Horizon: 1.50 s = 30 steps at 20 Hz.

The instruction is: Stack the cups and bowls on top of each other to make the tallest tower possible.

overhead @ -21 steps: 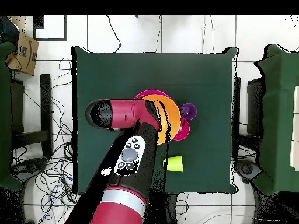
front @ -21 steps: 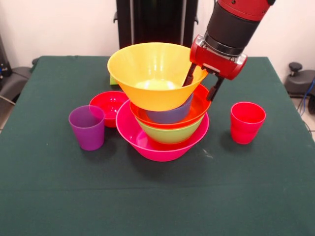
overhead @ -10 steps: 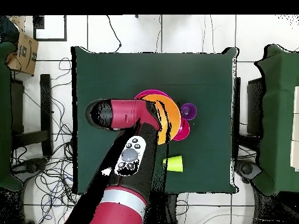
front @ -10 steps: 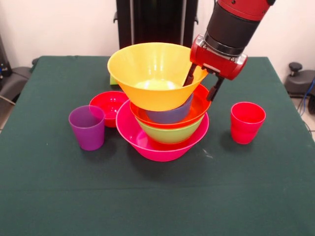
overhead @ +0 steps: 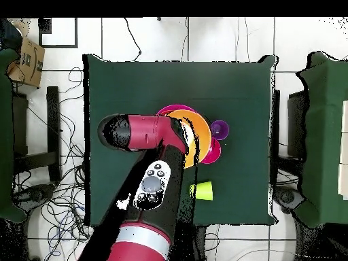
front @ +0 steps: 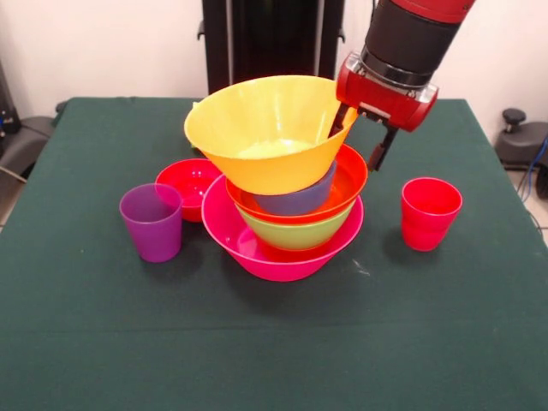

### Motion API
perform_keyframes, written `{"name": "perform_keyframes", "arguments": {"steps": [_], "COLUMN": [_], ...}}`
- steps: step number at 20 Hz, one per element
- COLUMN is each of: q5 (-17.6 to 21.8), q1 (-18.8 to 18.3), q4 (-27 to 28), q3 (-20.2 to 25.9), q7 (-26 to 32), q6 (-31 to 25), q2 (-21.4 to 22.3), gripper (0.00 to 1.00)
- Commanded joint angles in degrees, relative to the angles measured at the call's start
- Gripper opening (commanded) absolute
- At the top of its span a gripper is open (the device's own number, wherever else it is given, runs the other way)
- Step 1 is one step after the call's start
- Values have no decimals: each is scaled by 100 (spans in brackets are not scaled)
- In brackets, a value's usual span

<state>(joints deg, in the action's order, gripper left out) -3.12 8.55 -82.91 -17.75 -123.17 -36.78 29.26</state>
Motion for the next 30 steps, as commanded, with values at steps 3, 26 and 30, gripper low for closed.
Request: {"name": "perform_keyframes", "arguments": {"steps": [3, 26, 30], "q5": [-320, -343, -345], "q1": [170, 232, 308], "q4": [-345, -519, -652], "q3": [426, 309, 199], "q7": [-972, -899, -873], "q6": [-211, -331, -699], "q2": [261, 444, 770], "gripper": [100, 100, 100]}}
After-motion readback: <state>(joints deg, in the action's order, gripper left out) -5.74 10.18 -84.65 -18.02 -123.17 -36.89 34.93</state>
